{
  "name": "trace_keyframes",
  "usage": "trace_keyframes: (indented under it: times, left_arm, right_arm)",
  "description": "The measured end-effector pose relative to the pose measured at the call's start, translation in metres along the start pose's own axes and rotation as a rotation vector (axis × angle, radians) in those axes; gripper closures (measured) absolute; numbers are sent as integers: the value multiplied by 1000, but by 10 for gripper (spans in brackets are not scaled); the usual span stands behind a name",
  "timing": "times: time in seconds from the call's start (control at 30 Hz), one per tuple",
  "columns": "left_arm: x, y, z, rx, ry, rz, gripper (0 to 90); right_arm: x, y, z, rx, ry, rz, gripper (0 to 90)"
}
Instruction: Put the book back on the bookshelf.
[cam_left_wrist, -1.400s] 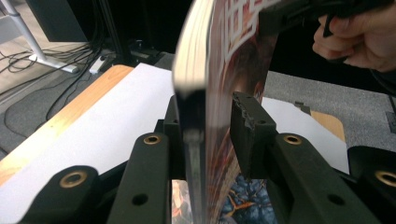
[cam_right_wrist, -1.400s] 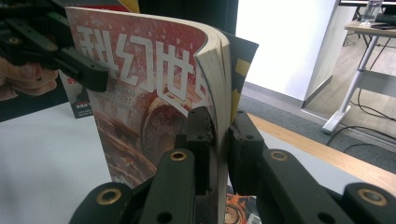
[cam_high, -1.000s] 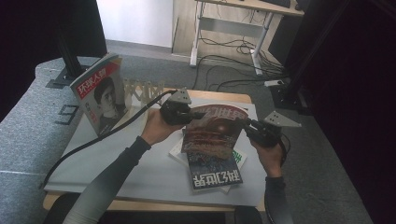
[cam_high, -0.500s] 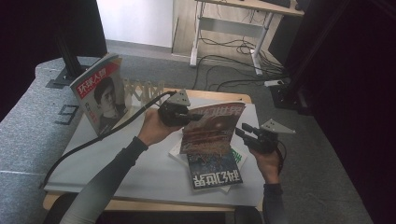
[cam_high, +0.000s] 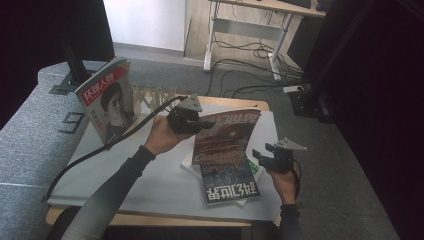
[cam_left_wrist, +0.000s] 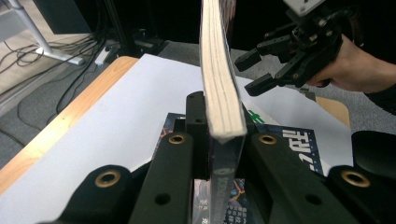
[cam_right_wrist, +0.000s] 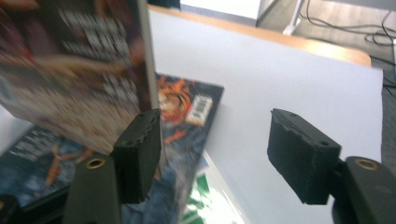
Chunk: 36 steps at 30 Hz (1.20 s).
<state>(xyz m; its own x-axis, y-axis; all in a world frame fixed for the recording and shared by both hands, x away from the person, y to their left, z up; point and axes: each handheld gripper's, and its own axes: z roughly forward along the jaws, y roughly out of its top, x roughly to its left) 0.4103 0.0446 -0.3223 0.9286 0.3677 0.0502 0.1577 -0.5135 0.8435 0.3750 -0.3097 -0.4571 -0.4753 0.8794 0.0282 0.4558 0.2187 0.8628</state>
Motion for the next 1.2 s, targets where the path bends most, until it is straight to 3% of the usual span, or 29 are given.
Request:
trace_keyframes:
  times: [0.37,0.77,0.93,1.07,1.2]
  left_arm:
    - [0,0,-2,9,-4,-8,836]
    - [-1,-2,-1,-12,21,-19,834]
    - [-1,-2,-1,-20,20,-31,837]
    - [0,-2,-3,-21,27,-41,839]
    - [0,-2,-6,-25,31,-51,840]
  right_arm:
    - [-7,-33,16,90,-58,16,274]
    - [-16,-58,30,162,-31,47,172]
    - [-20,-63,31,150,-26,95,123]
    - [-28,-69,36,150,-14,205,21]
    - [-27,-69,36,152,-25,196,16]
